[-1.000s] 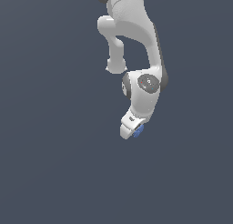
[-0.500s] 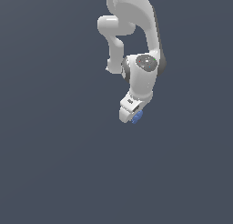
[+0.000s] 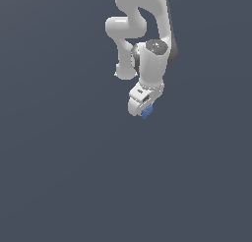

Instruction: Pick up the object and move it to a goal position.

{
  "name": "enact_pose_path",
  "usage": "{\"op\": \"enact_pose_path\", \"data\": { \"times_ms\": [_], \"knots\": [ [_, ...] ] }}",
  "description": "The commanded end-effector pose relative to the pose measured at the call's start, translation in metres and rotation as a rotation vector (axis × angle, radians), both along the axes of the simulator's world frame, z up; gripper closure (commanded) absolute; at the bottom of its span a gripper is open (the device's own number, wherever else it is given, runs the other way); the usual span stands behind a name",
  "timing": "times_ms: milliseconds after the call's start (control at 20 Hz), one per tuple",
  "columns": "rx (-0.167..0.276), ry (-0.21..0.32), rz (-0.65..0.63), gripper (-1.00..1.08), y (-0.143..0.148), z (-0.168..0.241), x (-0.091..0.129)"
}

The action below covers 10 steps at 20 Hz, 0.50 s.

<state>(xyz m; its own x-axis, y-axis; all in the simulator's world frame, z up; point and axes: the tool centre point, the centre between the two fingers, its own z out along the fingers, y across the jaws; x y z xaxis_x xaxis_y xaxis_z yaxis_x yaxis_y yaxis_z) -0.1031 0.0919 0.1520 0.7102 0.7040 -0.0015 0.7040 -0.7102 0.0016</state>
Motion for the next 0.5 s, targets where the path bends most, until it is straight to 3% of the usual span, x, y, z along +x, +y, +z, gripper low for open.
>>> {"op": "enact_pose_path", "data": {
  "times_ms": [0,450],
  "knots": [
    [0.0,0.0,0.0,1.08,-0.001,0.007,-0.012],
    [0.002,0.0,0.0,1.08,-0.001,0.02,-0.034]
  ]
}}
